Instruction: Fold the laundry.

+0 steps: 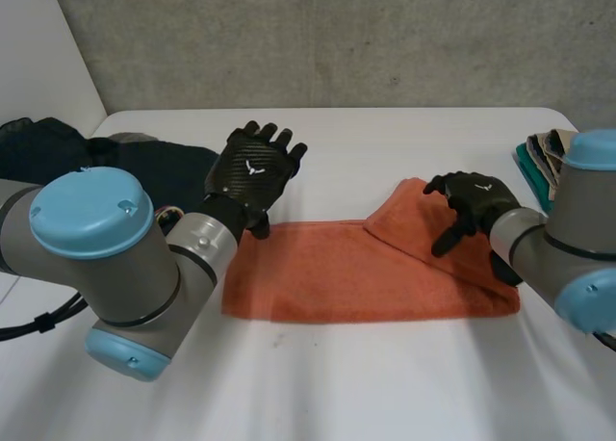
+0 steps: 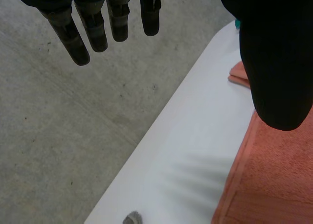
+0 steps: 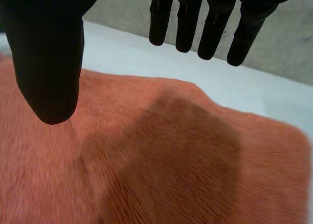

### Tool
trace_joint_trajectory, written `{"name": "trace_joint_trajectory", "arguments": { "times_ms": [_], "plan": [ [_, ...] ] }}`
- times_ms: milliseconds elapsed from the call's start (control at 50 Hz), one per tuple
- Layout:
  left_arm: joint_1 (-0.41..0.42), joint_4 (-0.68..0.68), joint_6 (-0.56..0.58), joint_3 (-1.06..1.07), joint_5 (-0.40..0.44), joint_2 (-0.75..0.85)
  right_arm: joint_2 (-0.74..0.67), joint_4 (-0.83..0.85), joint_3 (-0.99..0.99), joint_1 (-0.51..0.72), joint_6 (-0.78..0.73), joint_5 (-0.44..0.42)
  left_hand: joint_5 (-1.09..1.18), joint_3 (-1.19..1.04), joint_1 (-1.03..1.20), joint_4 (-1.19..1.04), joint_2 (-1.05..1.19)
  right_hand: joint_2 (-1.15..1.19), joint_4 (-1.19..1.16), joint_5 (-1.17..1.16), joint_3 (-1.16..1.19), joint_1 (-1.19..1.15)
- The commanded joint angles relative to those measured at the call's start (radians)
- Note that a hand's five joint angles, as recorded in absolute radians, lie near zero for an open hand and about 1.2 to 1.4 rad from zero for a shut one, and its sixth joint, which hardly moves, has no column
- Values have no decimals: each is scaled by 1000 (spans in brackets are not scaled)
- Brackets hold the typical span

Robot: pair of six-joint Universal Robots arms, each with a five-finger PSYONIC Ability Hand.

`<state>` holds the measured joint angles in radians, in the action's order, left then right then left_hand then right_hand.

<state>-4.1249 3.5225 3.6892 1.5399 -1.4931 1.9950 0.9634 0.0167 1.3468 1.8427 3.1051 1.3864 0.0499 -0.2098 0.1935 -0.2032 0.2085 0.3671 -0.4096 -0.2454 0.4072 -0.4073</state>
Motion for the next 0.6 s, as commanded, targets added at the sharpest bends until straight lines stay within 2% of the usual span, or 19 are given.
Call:
{"name": "trace_joint_trajectory", "arguments": {
  "times_ms": [20, 140, 320, 360, 460, 520, 600],
  "plan": [
    [-6, 0, 0, 25, -1, -18, -141, -57, -184, 24, 109, -79, -43, 29, -12, 22, -27, 179, -136, -126, 139, -139],
    [-14, -2, 0, 34, -3, -30, -247, -81, -308, 84, 159, -76, -43, 29, -12, 22, -27, 193, -151, -141, 153, -153],
    [-26, 0, -1, 51, 4, -39, -348, -98, -422, 119, 153, -58, -46, 32, -15, 25, -30, 308, -265, -255, 268, -268],
    [-28, 0, -1, 51, 4, -39, -368, -98, -442, 122, 152, -40, -46, 32, -15, 25, -30, 413, -371, -360, 373, -373],
    [-34, 0, 0, 52, 4, -39, -391, -98, -472, 125, 97, 22, -46, 32, -15, 25, -30, 1028, -986, -975, 988, -988],
    [-38, 0, -1, 52, 2, -44, -368, -98, -465, 136, 28, 39, -46, 32, -15, 25, -30, 1029, -987, -976, 989, -989],
    [-41, 0, 0, 52, 2, -70, -246, -69, -419, 208, -37, 40, -46, 32, -15, 25, -30, 1029, -987, -976, 989, -989]
  ]
}}
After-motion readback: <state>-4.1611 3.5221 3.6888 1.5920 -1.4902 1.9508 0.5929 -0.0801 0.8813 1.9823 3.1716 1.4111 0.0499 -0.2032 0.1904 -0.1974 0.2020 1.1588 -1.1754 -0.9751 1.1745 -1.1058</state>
